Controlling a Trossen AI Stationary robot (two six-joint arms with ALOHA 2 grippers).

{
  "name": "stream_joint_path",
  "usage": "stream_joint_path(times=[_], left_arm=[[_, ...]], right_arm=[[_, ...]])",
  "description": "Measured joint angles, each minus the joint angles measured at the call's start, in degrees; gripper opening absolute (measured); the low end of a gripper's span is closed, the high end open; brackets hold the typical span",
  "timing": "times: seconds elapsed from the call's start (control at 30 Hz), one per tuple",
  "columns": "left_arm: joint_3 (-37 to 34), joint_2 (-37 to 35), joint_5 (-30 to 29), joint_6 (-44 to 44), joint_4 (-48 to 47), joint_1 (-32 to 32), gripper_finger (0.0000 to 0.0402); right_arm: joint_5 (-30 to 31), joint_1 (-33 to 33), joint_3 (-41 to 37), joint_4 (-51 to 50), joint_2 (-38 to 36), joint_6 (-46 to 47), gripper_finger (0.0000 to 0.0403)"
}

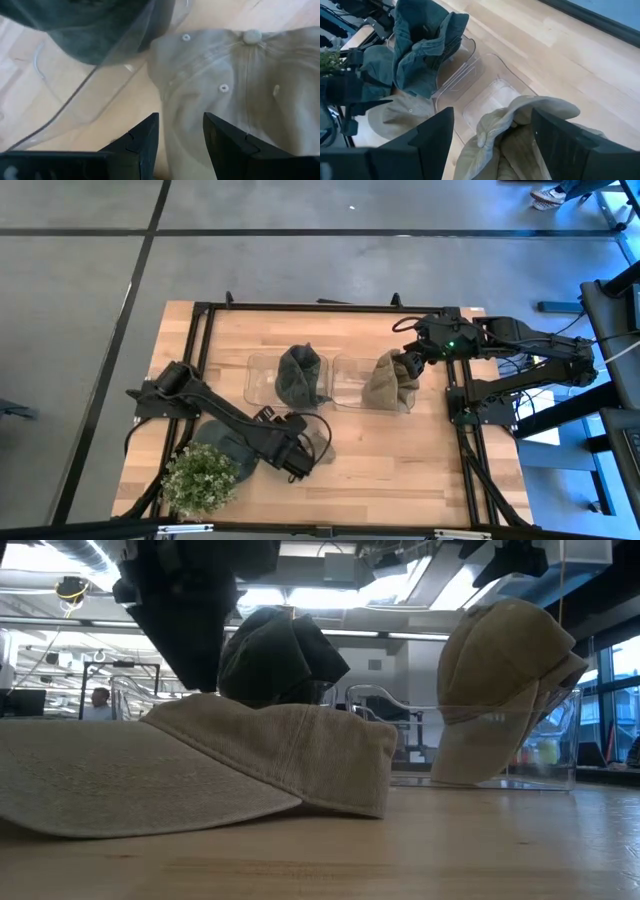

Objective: Pick & Place hat
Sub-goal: Put the brown cap into the right transparent bin

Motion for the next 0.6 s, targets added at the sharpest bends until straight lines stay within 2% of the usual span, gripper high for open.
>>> stream_joint_path(times=[0.3, 0.53, 0.6], left_arm=[[0.0, 0.6, -3.5, 1.4, 0.0, 1.9, 0.0148], [-0.3, 0.6, -2.8, 1.7, 1.8, 2.5, 0.0148], [-2.9, 0.3, -2.3, 1.2, 3.9, 2.4, 0.0148]], right_arm=[[0.1, 2.4, 0.0, 0.0, 0.0, 0.2, 0.0265], [0.2, 3.8, 0.0, 0.0, 0.0, 0.2, 0.0265], [0.2, 4.2, 0.0, 0.0, 0.0, 0.2, 0.0265]])
